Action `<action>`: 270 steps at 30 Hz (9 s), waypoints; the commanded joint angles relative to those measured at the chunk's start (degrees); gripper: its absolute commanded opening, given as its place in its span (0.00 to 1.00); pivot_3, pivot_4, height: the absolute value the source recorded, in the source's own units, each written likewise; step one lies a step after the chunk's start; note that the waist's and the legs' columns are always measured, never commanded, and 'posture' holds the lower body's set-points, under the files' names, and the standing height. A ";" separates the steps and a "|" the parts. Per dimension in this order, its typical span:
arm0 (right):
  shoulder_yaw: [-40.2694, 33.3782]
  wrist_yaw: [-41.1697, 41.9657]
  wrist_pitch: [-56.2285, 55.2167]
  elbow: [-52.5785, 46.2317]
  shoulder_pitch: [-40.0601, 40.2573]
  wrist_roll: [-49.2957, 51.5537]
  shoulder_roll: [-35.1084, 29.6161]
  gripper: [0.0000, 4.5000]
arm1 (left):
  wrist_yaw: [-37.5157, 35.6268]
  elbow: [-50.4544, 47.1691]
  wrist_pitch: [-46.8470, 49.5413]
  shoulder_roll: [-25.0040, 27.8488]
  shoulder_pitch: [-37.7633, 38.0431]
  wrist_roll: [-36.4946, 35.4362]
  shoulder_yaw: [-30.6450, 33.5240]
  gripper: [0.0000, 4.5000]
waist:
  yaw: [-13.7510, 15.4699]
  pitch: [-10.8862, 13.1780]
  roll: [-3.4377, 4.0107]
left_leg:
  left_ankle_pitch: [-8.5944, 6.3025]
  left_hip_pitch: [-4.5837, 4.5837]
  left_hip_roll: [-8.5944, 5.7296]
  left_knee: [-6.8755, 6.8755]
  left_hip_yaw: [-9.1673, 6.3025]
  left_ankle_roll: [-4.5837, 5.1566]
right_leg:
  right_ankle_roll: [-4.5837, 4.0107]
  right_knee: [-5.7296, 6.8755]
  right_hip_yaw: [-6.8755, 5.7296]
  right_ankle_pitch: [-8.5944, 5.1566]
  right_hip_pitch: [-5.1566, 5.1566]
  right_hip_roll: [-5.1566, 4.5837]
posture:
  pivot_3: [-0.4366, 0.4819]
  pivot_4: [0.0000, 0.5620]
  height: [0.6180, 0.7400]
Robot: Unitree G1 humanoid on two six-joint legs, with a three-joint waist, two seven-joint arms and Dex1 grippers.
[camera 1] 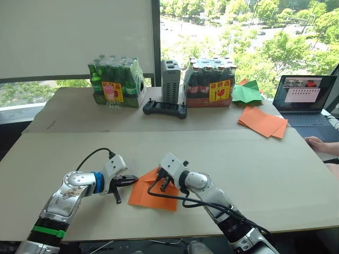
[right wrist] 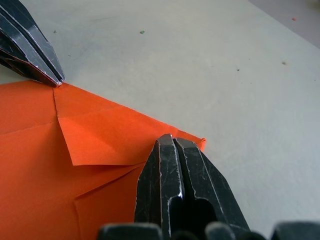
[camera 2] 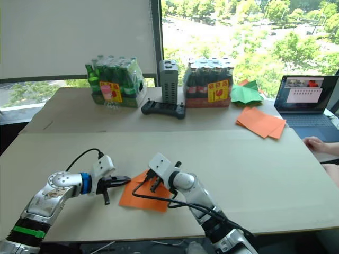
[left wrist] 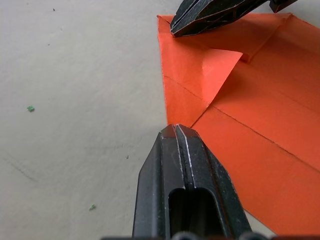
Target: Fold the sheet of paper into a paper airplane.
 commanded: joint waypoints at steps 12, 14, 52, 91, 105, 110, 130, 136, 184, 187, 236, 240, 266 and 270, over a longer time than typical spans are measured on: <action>0.46 1.35 0.45 -1.31 1.02 -0.09 -0.95 0.00 | 5.30 -1.81 10.61 -2.53 -6.95 -5.39 5.61 0.00 | 0.18 0.11 -0.16 | 0.02 -0.18 -0.01 0.01 -0.05 -0.03 | 0.01 0.00 -0.01 -0.01 -0.14 0.02 | 0.48 0.27 0.94; 0.24 1.26 0.70 -1.77 1.11 -0.24 -1.29 0.00 | 5.40 -2.70 11.43 -2.90 -8.18 -6.17 5.65 0.00 | 0.17 0.12 -0.17 | 0.02 -0.26 -0.01 0.01 -0.08 -0.03 | -0.02 -0.03 -0.03 0.01 -0.18 0.04 | 0.48 0.27 0.94; -6.38 13.53 16.56 -35.00 19.34 15.37 -24.75 0.00 | -0.12 5.38 -0.96 -8.55 -6.23 0.83 -9.53 0.00 | 1.44 0.30 -0.24 | 0.02 -0.27 -0.10 -0.01 -0.07 -0.03 | 0.18 -0.23 -0.09 -0.13 0.00 -0.07 | 0.48 0.27 0.94; -3.13 6.07 8.73 -15.64 4.07 15.62 -5.07 0.00 | 2.45 3.77 1.95 -3.71 -7.70 -1.63 -0.64 0.00 | 1.45 0.32 -0.20 | 0.02 -0.35 -0.01 -0.01 -0.07 -0.04 | -0.36 -0.09 -0.05 0.15 -0.22 0.04 | 0.48 0.27 0.94; -3.48 5.50 8.32 -14.65 3.83 15.40 -5.13 0.00 | -0.01 2.35 1.33 -6.92 -9.61 -0.30 -6.81 0.00 | 1.73 0.33 -0.20 | 0.02 -0.54 -0.08 0.00 -0.08 -0.04 | -0.39 -0.17 -0.07 0.17 -0.29 -0.03 | 0.48 0.27 0.94; -3.47 4.98 8.36 -14.30 3.41 15.36 -4.77 0.00 | -1.71 0.41 1.57 -7.77 -8.79 -0.29 -9.28 0.00 | 1.63 0.33 -0.20 | 0.02 -0.54 -0.07 0.00 -0.08 -0.04 | -0.39 -0.16 -0.07 0.17 -0.29 -0.03 | 0.48 0.27 0.94; -6.20 4.50 8.20 -12.83 2.22 15.52 -4.92 0.00 | -1.02 4.29 4.77 -7.69 -9.76 -2.27 -5.88 0.00 | 1.54 0.33 -0.20 | 0.02 -0.54 -0.08 0.00 -0.09 -0.04 | -0.39 -0.14 -0.08 0.17 -0.31 -0.03 | 0.48 0.27 0.94; -6.45 4.31 8.78 -13.71 2.62 15.64 -5.20 0.00 | -0.95 5.50 2.61 -6.79 -9.54 0.17 -7.70 0.00 | 1.54 0.33 -0.20 | 0.02 -0.53 -0.07 0.00 -0.09 -0.04 | -0.40 -0.14 -0.08 0.17 -0.30 -0.03 | 0.48 0.27 0.94; 0.59 5.45 6.15 -8.16 1.66 12.75 -1.03 0.00 | 2.04 -5.16 8.38 1.03 -5.91 -4.56 5.20 0.00 | 0.57 0.37 -0.19 | 0.02 -0.52 -0.01 0.01 -0.11 -0.04 | -0.41 -0.07 -0.08 0.18 -0.36 0.01 | 0.48 0.27 0.94; 1.57 7.08 7.15 -9.02 0.89 12.72 -1.64 0.00 | 0.93 -8.42 11.21 -1.07 -5.01 -10.56 7.73 0.00 | 0.65 0.38 -0.19 | 0.02 -0.54 -0.02 0.01 -0.11 -0.04 | -0.41 -0.08 -0.08 0.18 -0.36 0.00 | 0.48 0.27 0.94; -6.61 10.98 -10.13 18.05 -6.17 11.21 -1.85 0.00 | -1.27 -3.92 -1.30 -0.14 4.79 -3.45 -3.91 0.00 | 1.36 0.33 -0.11 | 0.04 -0.05 -0.04 -0.01 -0.03 -0.07 | -0.44 0.01 -0.08 0.20 0.00 -0.05 | 0.48 0.27 0.94; -6.53 11.48 -12.24 19.47 -5.64 11.08 -1.43 0.00 | -1.01 -4.25 -1.07 -0.12 4.88 -3.67 -3.93 0.00 | 1.25 0.32 -0.10 | 0.04 -0.02 -0.02 -0.01 -0.02 -0.07 | -0.44 0.03 -0.06 0.20 0.00 -0.02 | 0.48 0.27 0.94; 2.25 17.44 -4.42 -0.54 7.58 10.97 -5.26 0.00 | -0.75 -4.40 -0.18 0.11 4.15 -3.54 -4.30 0.00 | 1.45 0.30 -0.05 | 0.04 -0.05 -0.01 -0.08 -0.01 -0.06 | -0.03 -0.05 -0.05 -0.10 -0.01 -0.02 | 0.48 0.27 0.94; 2.88 18.36 -3.43 -2.14 8.58 11.46 -6.04 0.00 | -0.83 -4.24 -0.12 0.16 3.91 -3.45 -4.37 0.00 | 1.49 0.29 -0.05 | 0.04 -0.05 -0.01 -0.08 -0.01 -0.06 | -0.02 -0.06 -0.05 -0.11 -0.01 -0.03 | 0.48 0.27 0.94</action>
